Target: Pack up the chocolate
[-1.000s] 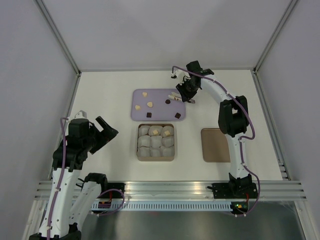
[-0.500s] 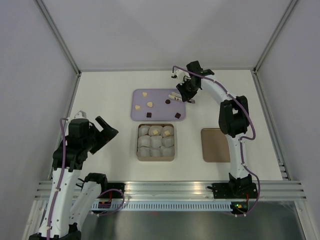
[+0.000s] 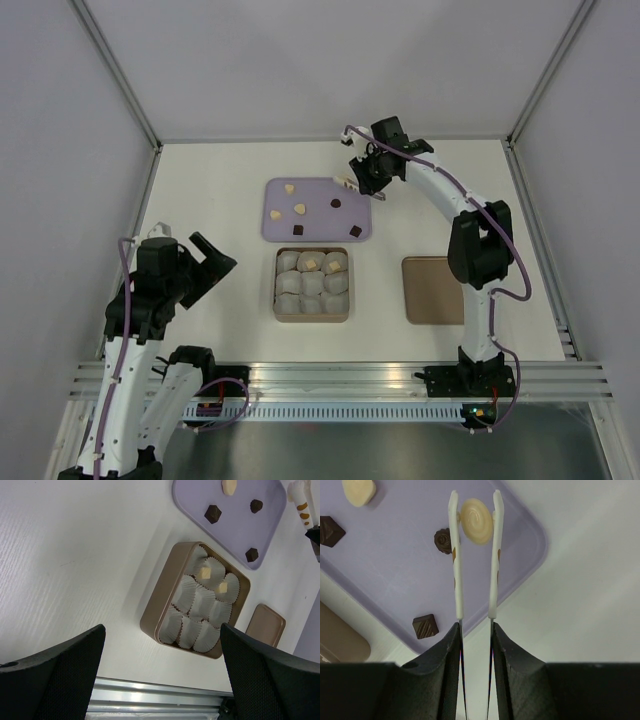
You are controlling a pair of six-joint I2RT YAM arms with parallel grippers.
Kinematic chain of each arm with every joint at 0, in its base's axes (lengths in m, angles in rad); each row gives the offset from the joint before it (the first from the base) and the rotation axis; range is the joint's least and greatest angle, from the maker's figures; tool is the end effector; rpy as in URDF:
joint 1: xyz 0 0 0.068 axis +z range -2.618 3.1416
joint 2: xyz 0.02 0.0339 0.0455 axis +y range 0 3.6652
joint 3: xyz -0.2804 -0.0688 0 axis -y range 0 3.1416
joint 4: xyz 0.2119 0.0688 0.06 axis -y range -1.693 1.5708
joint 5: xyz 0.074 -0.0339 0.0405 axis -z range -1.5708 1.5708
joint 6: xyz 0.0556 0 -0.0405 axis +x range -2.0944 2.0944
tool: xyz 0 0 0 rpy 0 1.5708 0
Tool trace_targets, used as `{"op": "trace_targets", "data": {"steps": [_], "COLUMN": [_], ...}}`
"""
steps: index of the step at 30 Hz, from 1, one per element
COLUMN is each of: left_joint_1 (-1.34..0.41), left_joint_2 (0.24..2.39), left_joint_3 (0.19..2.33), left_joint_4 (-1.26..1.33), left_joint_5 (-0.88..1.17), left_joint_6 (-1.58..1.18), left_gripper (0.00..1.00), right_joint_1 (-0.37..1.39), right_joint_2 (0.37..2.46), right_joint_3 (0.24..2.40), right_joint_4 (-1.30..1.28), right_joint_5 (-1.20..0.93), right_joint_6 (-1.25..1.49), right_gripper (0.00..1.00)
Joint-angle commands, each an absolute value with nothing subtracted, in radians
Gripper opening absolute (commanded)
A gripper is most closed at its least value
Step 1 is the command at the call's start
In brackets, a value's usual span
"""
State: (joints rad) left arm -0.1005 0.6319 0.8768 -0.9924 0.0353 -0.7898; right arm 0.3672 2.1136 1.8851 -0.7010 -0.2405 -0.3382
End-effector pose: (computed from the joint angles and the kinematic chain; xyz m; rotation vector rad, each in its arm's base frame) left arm 0.0792 -0.0100 0.3006 -0.7832 2.2357 -0.4831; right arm 0.4259 0.1780 0.2615 -0.9528 2.2995 0.3125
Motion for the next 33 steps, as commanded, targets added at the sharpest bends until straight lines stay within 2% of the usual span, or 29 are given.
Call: {"op": "trace_targets", "data": {"steps": [1,10,18,27,33], "left_joint_1": [-0.104,-0.104,-0.109,-0.113,-0.114], "left_joint_2": [0.621,0.638,0.712,0.753,0.772], "left_joint_3": [0.873,0.833,0.887,0.939,0.936], "left_joint_4": [-0.977,-0.992,-0.997,-1.018,-1.034], "left_joint_5": [0.044,0.081,0.115,0.169,0.186], "left_joint_6": [-0.831,-0.850,-0.847,-0.868,-0.864], "left_gripper": [1.00,1.00,1.00,1.00,1.00], "right_joint_1": [0.411,0.592,0.721,0.880,0.991], "right_joint_2": [2.025,1.766,1.583,1.471,1.474], "right_joint_3": [1.858,1.628,1.526,1.415,1.379], "right_joint_4": [-0.673,-0.626,-0.629,-0.695,-0.712], "right_joint_5": [-0.181,-0.112,-0.084,0.043,0.072], "right_joint_6": [-0.286,-0.092,0.165,0.388,0.456], "right_gripper": [0.00,0.00,0.01,0.04,0.03]}}
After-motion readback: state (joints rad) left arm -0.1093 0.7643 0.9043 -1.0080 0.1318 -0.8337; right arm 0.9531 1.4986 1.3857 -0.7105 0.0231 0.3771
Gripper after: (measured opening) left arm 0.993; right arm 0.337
